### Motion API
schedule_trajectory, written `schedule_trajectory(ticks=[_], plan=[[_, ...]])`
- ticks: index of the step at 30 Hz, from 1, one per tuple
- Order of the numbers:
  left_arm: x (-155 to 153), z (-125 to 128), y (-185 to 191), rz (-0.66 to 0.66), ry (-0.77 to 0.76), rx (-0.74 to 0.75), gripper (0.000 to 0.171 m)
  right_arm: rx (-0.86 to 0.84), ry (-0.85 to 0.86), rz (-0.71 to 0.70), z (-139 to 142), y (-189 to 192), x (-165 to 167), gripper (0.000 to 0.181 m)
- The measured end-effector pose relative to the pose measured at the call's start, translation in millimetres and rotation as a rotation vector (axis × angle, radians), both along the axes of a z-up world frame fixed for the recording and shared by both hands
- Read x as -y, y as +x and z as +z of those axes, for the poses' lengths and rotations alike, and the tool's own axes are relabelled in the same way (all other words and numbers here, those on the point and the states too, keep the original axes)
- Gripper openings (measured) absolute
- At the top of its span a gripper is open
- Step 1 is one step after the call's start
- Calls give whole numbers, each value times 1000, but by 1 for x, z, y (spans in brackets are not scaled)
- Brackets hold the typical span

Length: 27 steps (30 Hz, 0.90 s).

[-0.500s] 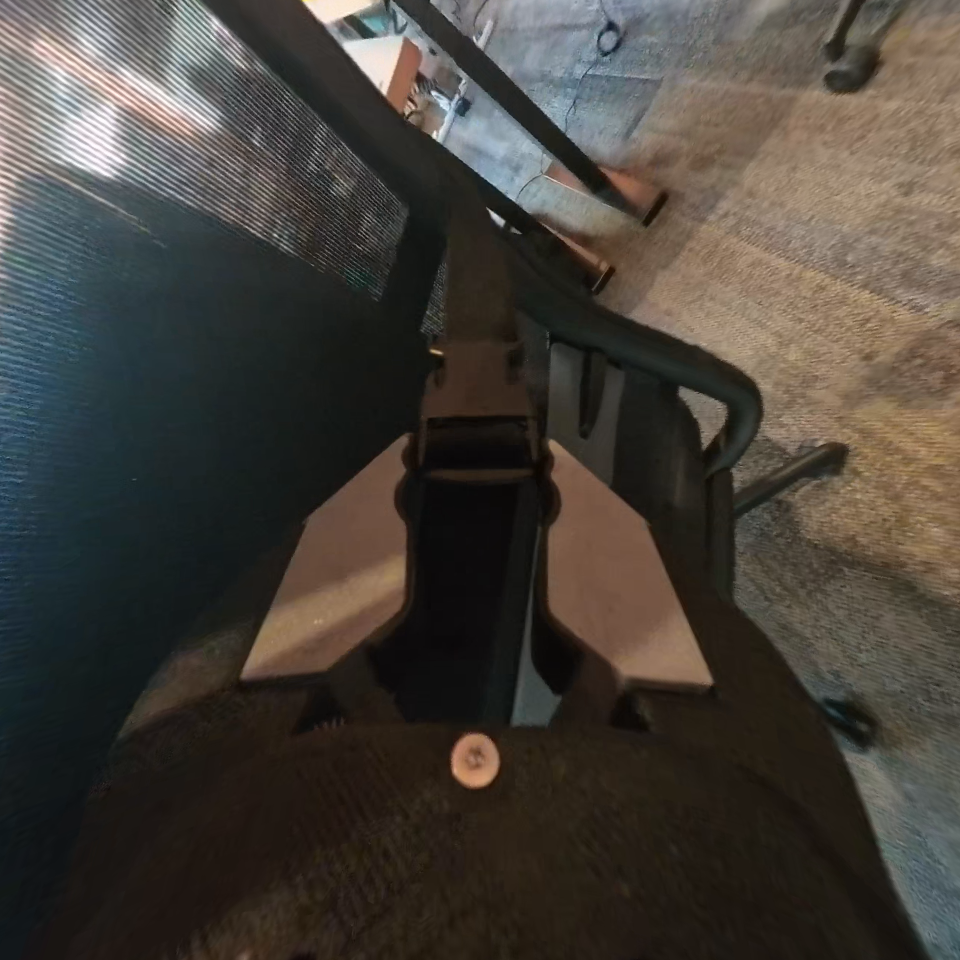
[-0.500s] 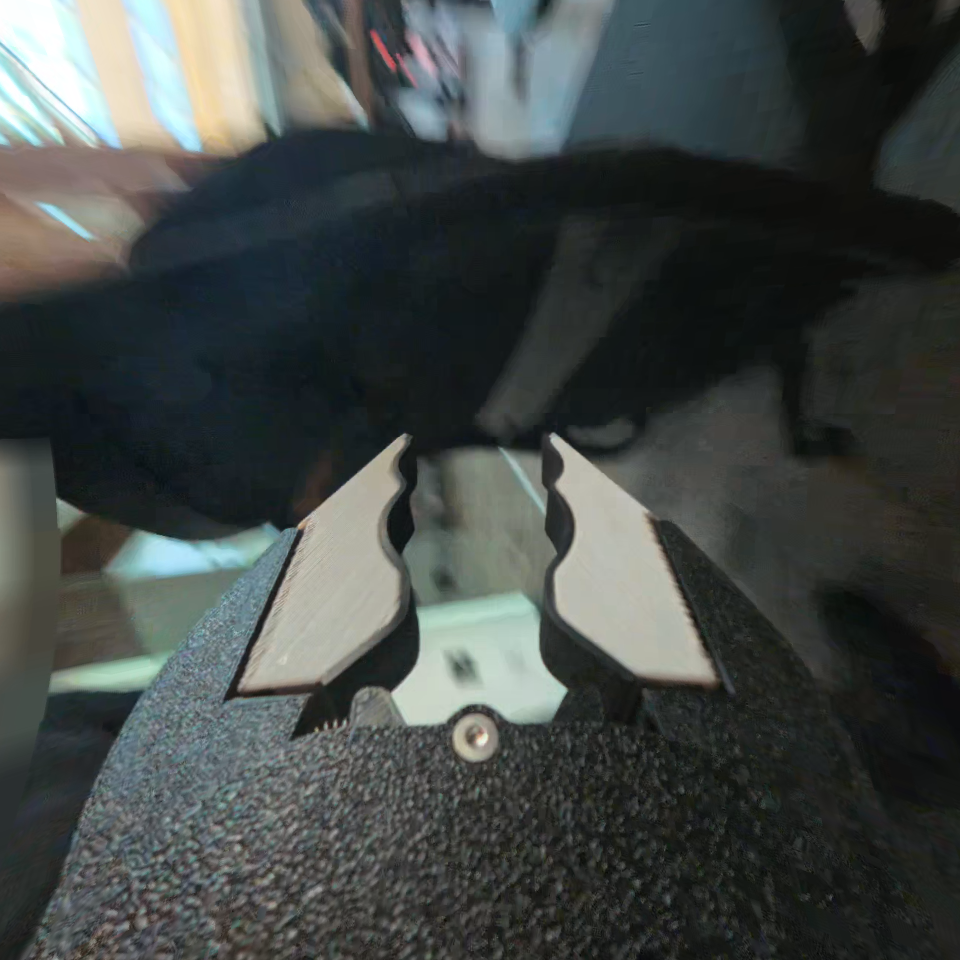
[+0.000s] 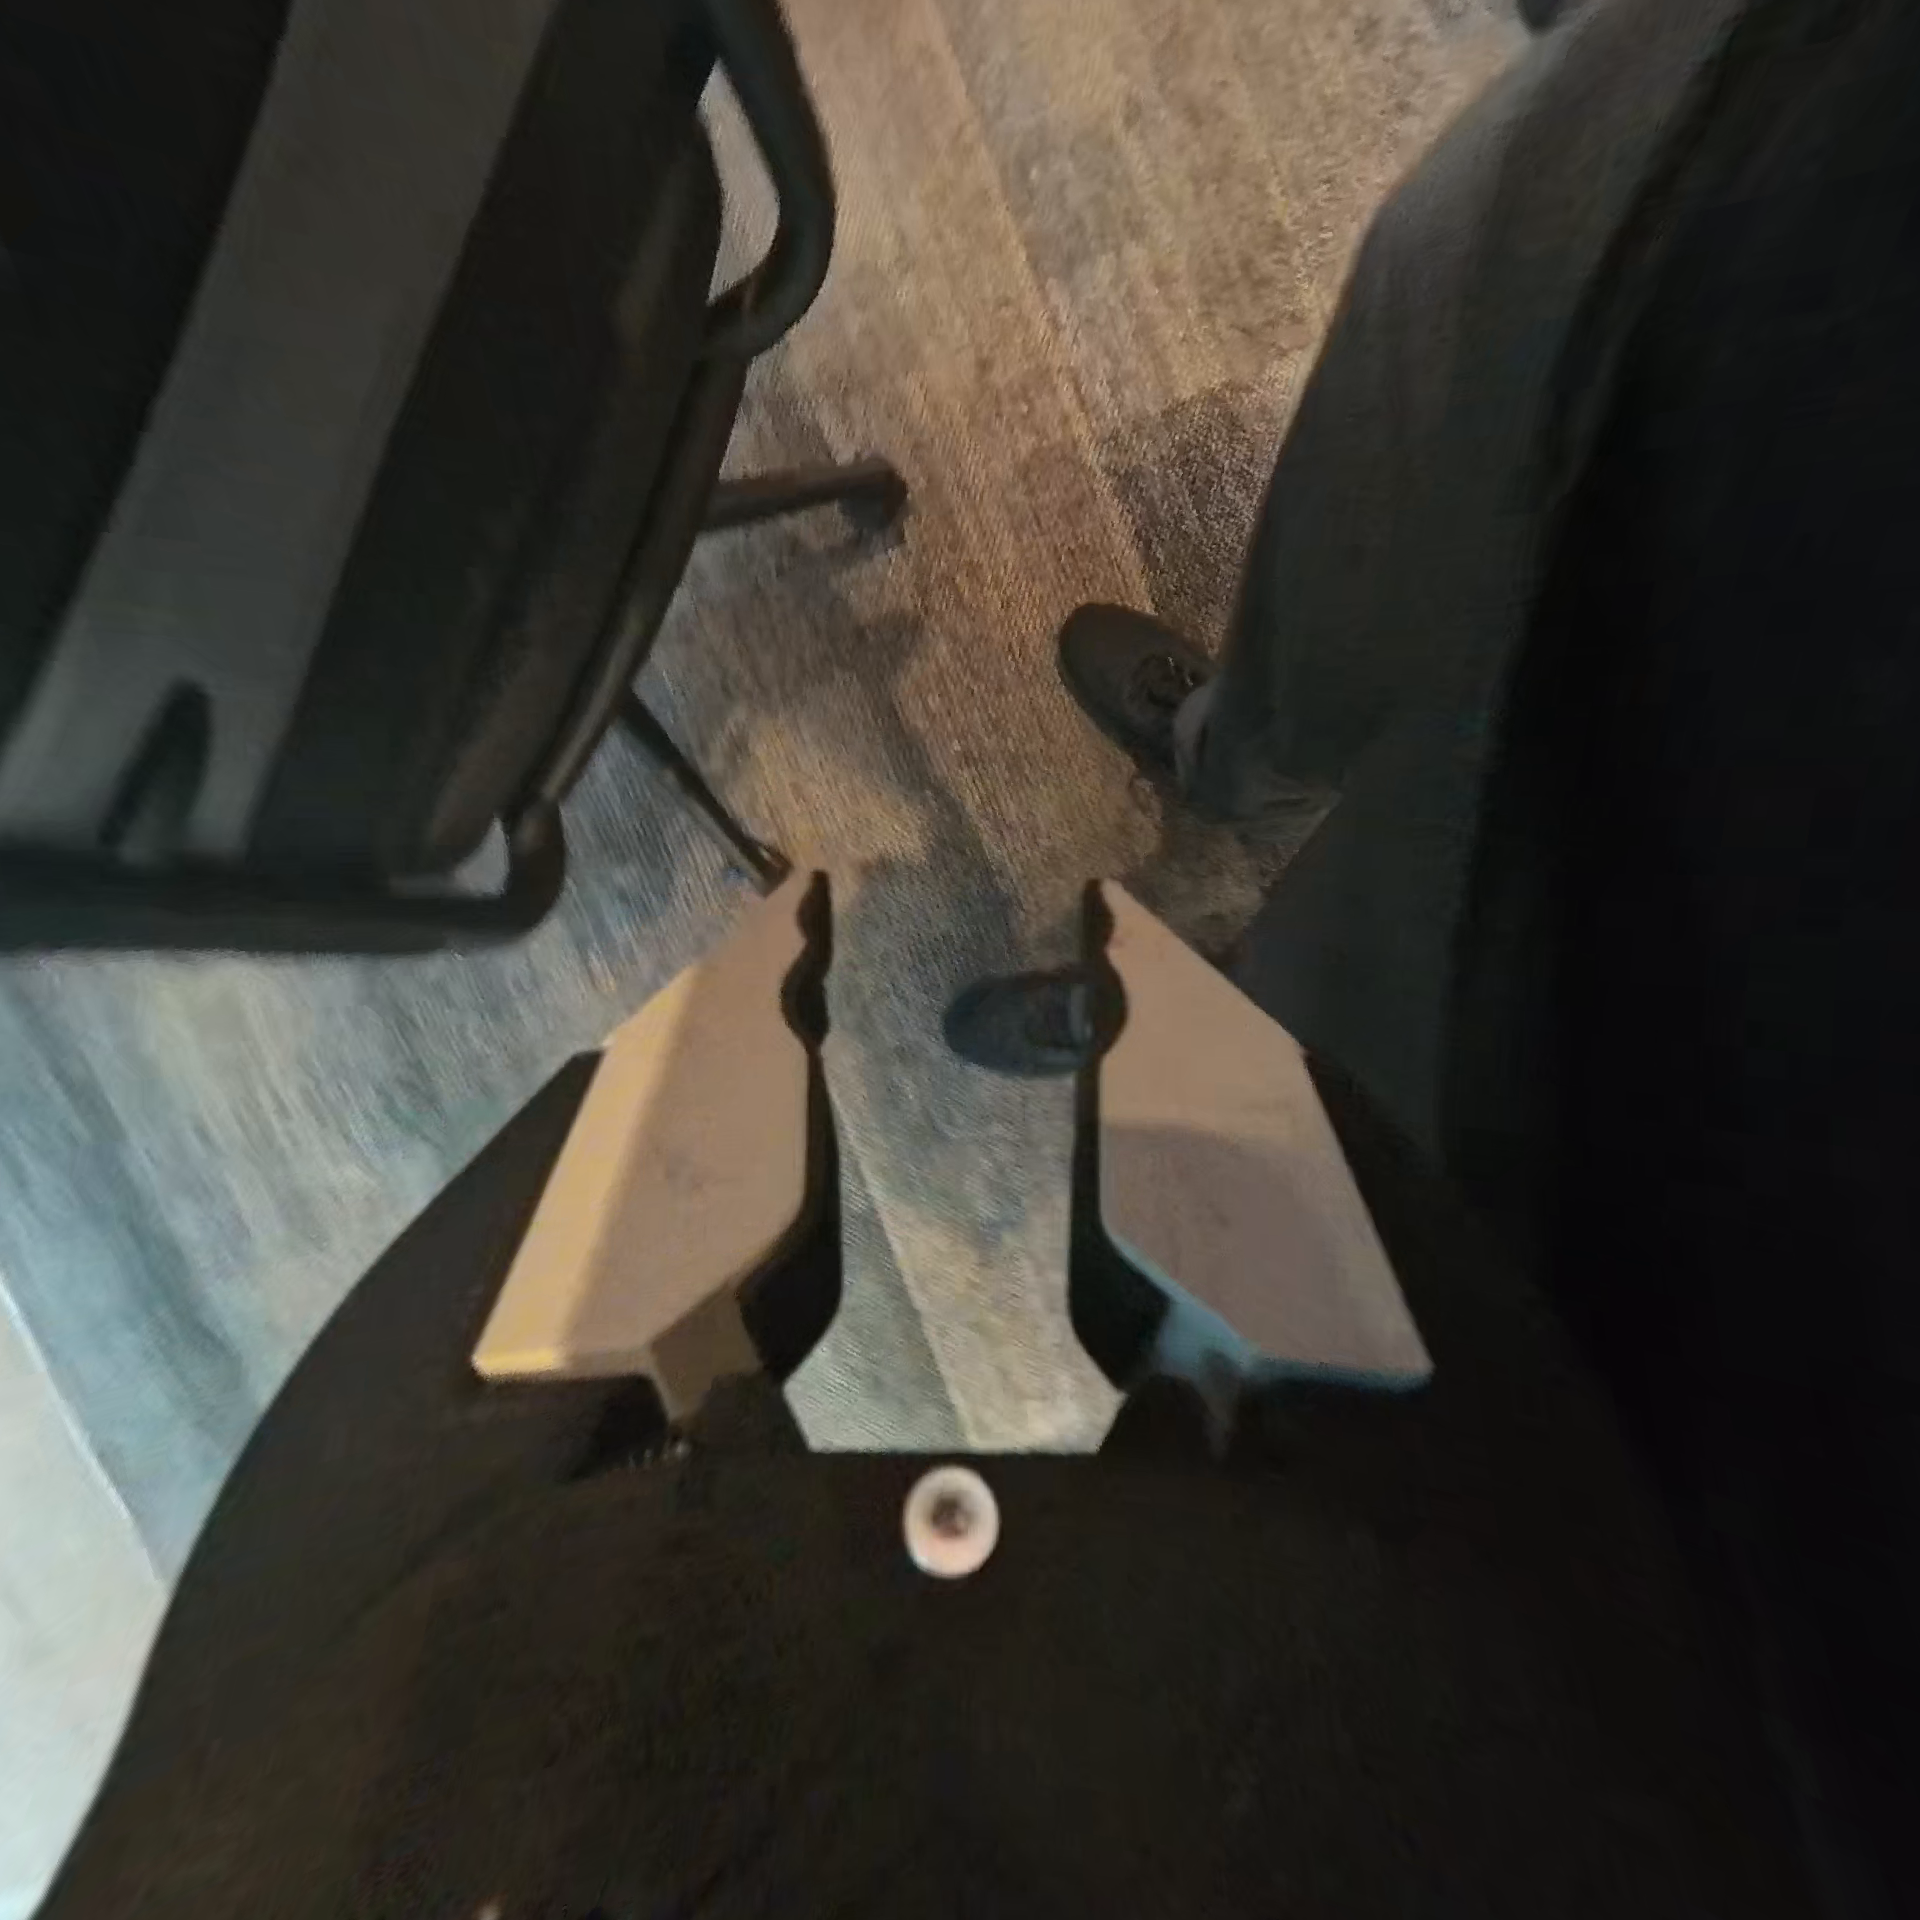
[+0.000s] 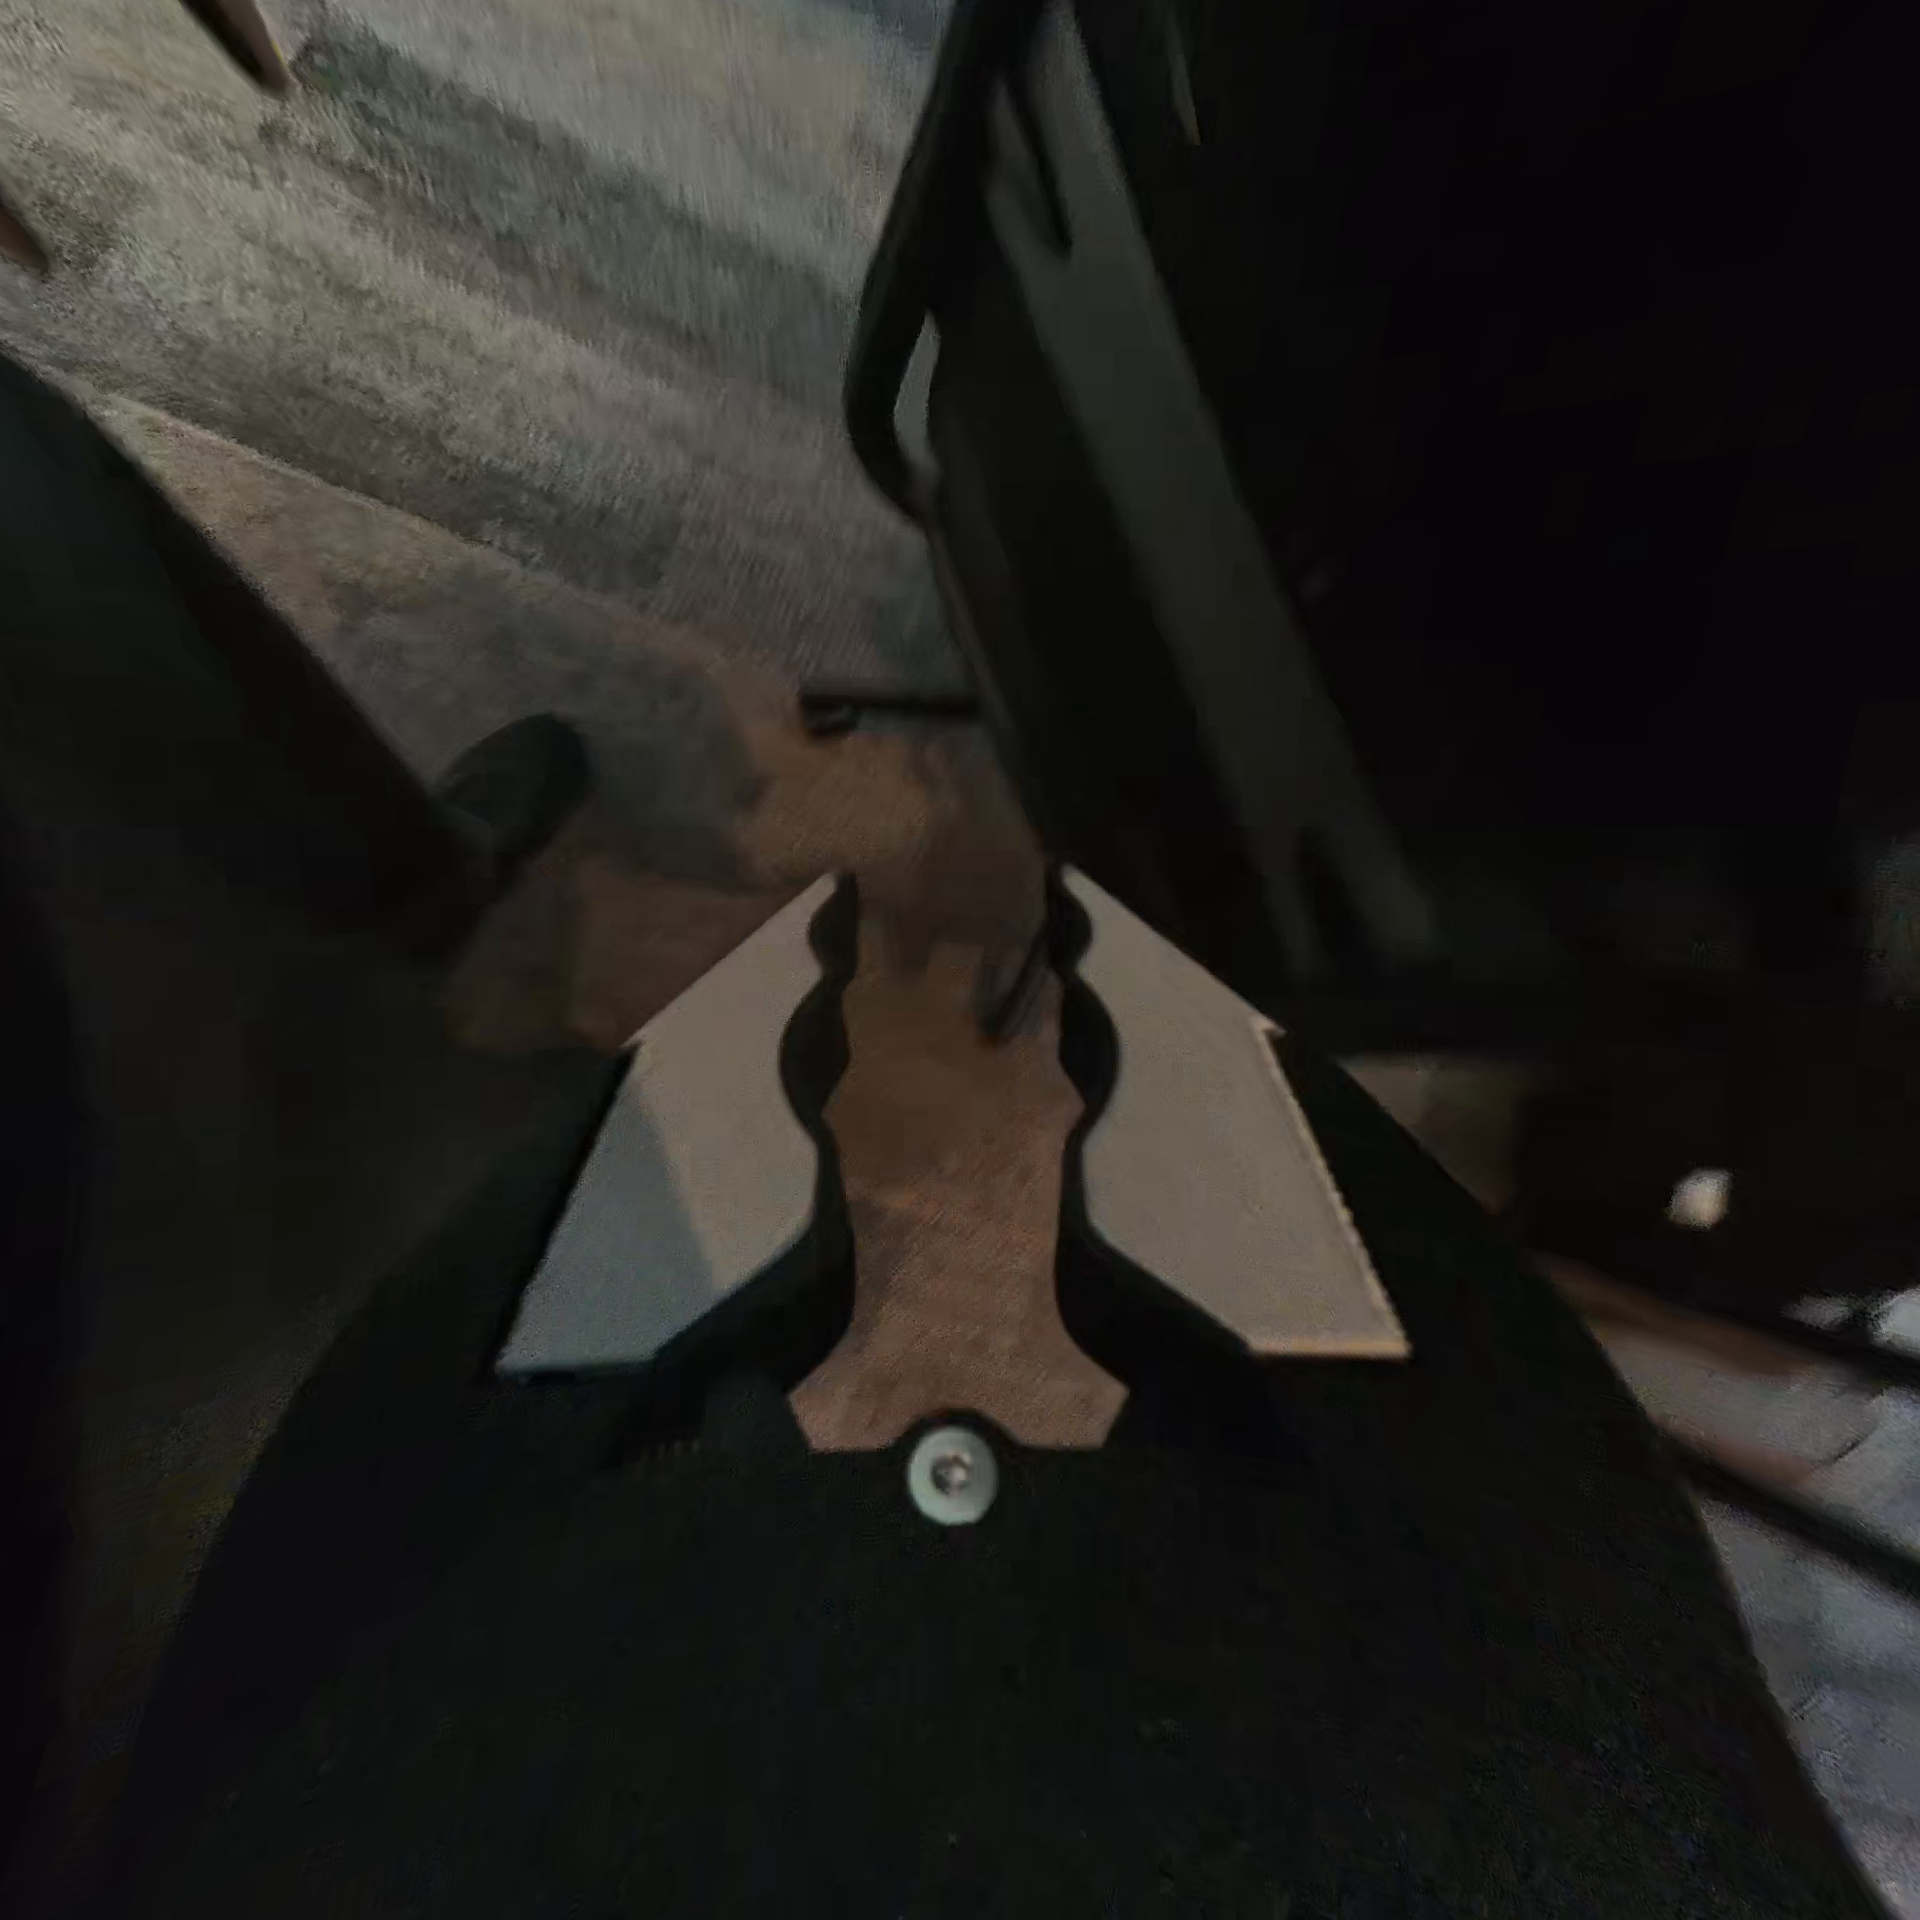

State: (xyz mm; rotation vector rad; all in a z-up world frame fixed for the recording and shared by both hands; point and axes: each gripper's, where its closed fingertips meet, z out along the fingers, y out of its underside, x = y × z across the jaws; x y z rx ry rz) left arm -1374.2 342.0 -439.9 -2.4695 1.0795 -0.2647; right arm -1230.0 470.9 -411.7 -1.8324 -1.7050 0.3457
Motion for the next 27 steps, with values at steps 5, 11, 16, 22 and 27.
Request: schedule_trajectory(ticks=[5,11,16,22,27], plan=[[-17,-8,8,313,-127,246,47,-2,222,129,-1,-64,-26,35],[-90,-18,15,618,72,614,50,51,387,180,-8,-92,-62,43],[-152,-38,5,575,456,627,54,138,503,99,-24,-99,-100,54],[-173,-39,0,432,624,565,63,249,514,58,-52,-119,-117,49],[-167,-35,-11,398,657,573,64,273,287,41,-58,-114,-108,1]])
